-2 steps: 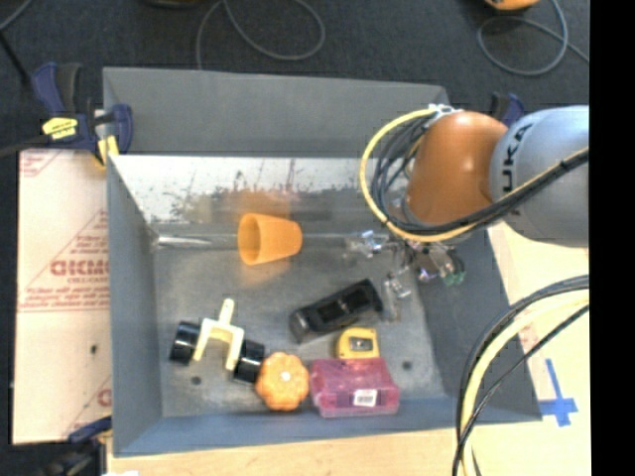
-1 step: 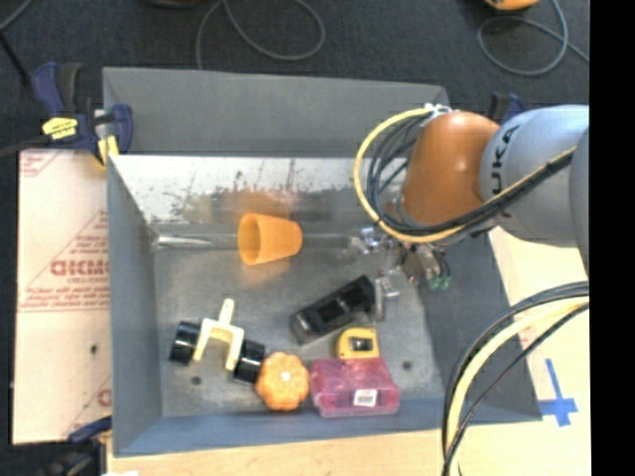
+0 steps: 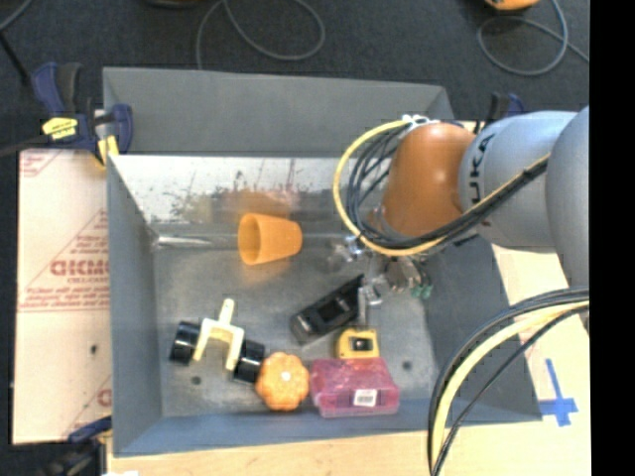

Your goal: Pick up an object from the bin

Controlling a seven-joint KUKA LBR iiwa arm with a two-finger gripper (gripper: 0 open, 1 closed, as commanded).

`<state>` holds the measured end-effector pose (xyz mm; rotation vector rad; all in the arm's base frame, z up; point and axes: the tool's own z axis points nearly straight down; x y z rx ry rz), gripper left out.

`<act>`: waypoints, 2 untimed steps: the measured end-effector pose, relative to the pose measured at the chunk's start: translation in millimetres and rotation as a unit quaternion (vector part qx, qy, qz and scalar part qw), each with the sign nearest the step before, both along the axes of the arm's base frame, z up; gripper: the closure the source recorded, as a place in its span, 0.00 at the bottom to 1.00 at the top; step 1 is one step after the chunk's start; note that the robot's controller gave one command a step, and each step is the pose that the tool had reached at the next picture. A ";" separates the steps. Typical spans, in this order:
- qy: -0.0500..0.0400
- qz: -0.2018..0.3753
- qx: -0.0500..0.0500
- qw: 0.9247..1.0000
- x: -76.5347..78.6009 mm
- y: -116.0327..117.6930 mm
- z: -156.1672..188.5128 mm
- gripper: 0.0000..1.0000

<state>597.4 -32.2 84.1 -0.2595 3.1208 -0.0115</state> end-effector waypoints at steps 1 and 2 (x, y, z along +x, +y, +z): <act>-0.003 0.135 0.000 0.991 -8.0 26.3 -11.8 1.00; -0.003 0.135 0.000 0.991 -8.0 26.3 -11.8 1.00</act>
Offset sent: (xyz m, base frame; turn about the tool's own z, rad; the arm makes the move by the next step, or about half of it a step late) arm 0.0000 0.0000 0.0000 0.0000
